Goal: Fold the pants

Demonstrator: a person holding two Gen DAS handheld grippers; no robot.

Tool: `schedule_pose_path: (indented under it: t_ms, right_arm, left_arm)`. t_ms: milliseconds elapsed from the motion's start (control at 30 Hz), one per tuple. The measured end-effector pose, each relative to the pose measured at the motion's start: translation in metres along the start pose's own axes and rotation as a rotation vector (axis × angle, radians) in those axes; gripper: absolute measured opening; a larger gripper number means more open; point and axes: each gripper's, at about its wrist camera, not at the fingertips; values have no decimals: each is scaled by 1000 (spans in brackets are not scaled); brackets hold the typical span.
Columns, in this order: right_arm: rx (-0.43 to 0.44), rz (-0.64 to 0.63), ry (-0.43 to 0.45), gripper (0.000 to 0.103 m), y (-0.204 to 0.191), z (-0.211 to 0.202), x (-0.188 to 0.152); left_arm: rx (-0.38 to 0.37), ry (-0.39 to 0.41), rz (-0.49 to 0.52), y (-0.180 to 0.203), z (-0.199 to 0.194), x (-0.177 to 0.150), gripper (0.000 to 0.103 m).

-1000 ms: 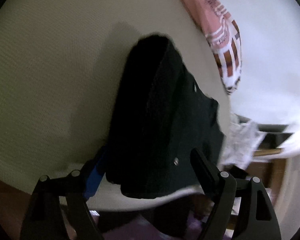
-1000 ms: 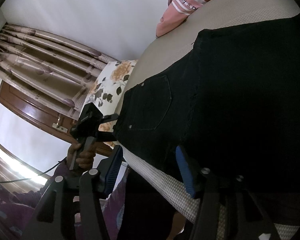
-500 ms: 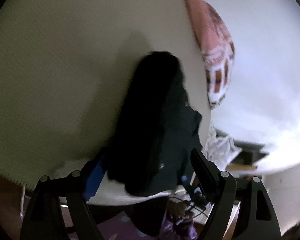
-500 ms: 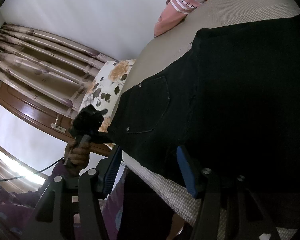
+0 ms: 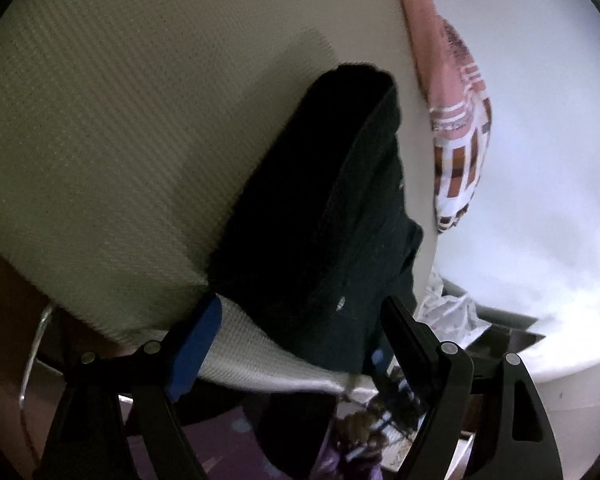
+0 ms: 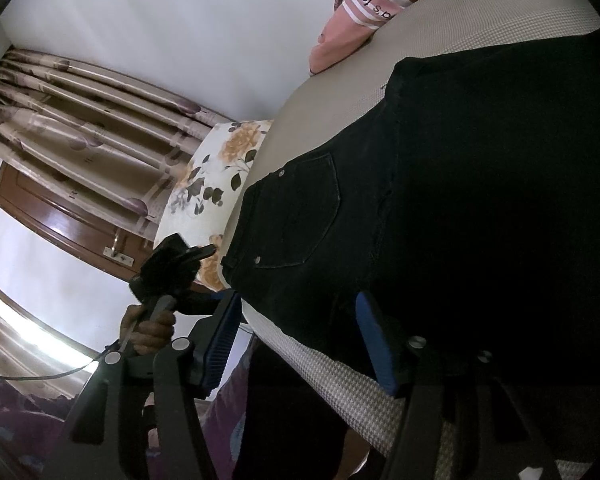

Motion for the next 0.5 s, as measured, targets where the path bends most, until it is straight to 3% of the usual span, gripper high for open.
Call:
schedule_pose_path:
  t_ms: [100,233,367,433,500]
  right_arm:
    - [3,0,0,57,1,-1,0]
    - [13,5,5,58,1,-1,0]
    - [18,6,6,58,0,-2,-1]
    - [18,7,7,58,0,-2,-1]
    - [19,8,6,58,0,-2,-1]
  left_arm:
    - [58,59,-18,9,-2,-3,81]
    - [-9,141,-117,3,-4,-2,86]
    - [-58,176,-106,-1,-3,-1,90]
    - [-128,207,-114,-11,-7,-4,90]
    - [-106,213,-67,-11,-9,-6,87]
Point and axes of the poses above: each gripper's, at about its wrist camera, not at the fingertips, and z roughly the way its jaws point, y to its right, x to its top, and after that the axes turned 3 degrees about -y, right-handed
